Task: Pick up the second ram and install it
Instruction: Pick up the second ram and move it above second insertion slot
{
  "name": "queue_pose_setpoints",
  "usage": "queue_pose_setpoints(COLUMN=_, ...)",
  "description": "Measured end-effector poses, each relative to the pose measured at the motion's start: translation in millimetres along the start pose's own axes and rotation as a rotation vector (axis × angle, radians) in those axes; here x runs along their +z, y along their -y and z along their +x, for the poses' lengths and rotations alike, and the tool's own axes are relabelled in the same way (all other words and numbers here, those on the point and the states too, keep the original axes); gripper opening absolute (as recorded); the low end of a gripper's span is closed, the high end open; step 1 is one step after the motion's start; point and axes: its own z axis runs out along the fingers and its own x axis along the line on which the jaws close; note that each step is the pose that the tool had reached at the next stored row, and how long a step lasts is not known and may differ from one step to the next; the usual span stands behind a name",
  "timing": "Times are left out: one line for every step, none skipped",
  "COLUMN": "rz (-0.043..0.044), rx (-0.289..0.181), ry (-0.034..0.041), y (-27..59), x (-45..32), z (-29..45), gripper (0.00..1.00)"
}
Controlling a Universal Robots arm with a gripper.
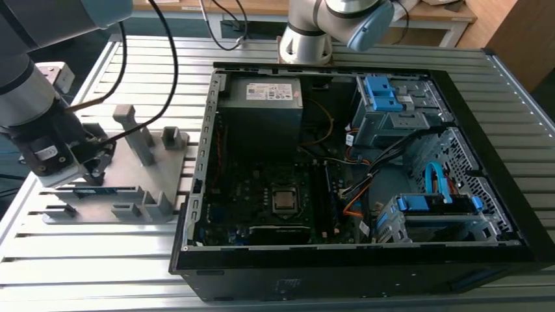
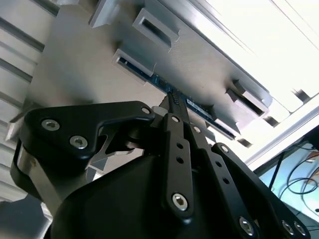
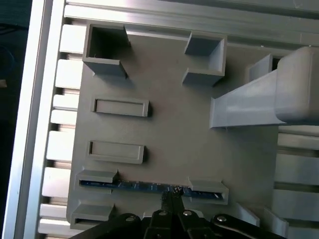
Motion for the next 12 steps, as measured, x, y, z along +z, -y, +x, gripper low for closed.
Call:
queue_pose_setpoints(rz=-0.0003, rx=-0.014, ry=-0.0006, y=0.0, x=0.0, z=0.0, gripper=0.10)
queue_pose_setpoints(rz=-0.0007, rx=-0.026, ry=-0.0012, y=0.0, x=0.0, z=0.0, gripper=0.10)
queue_pose_setpoints(rz=-0.0010, rx=-0.039, ry=-0.0017, y=0.0, x=0.0, z=0.0, gripper=0.10)
queue_pose_setpoints(rz=-0.0014, rx=-0.050, ry=-0.0023, y=0.0, x=0.0, z=0.0, gripper=0.10)
queue_pose_setpoints(rz=-0.0016, rx=-0.061, ry=-0.0027, y=0.0, x=0.0, z=0.0, gripper=0.10)
queue_pose_setpoints(rz=-0.0019, rx=-0.070, ry=-0.0031, y=0.0, x=0.0, z=0.0, gripper=0.10)
queue_pose_setpoints(rz=-0.0021, rx=-0.080, ry=-0.0036, y=0.0, x=0.0, z=0.0, gripper=0.10)
queue_pose_setpoints(rz=-0.0024, rx=-0.089, ry=-0.0040, y=0.0, x=0.0, z=0.0, gripper=0.10)
queue_pose_setpoints(rz=-0.0027, rx=-0.099, ry=-0.0045, y=0.0, x=0.0, z=0.0, gripper=0.10)
queue_pose_setpoints(rz=-0.0029, rx=-0.109, ry=-0.0049, y=0.0, x=0.0, z=0.0, gripper=0.10)
queue_pose_setpoints(rz=-0.0032, rx=-0.118, ry=-0.0053, y=0.0, x=0.0, z=0.0, gripper=0.10)
queue_pose_setpoints(rz=-0.0035, rx=-0.128, ry=-0.0057, y=0.0, x=0.0, z=0.0, gripper=0.10)
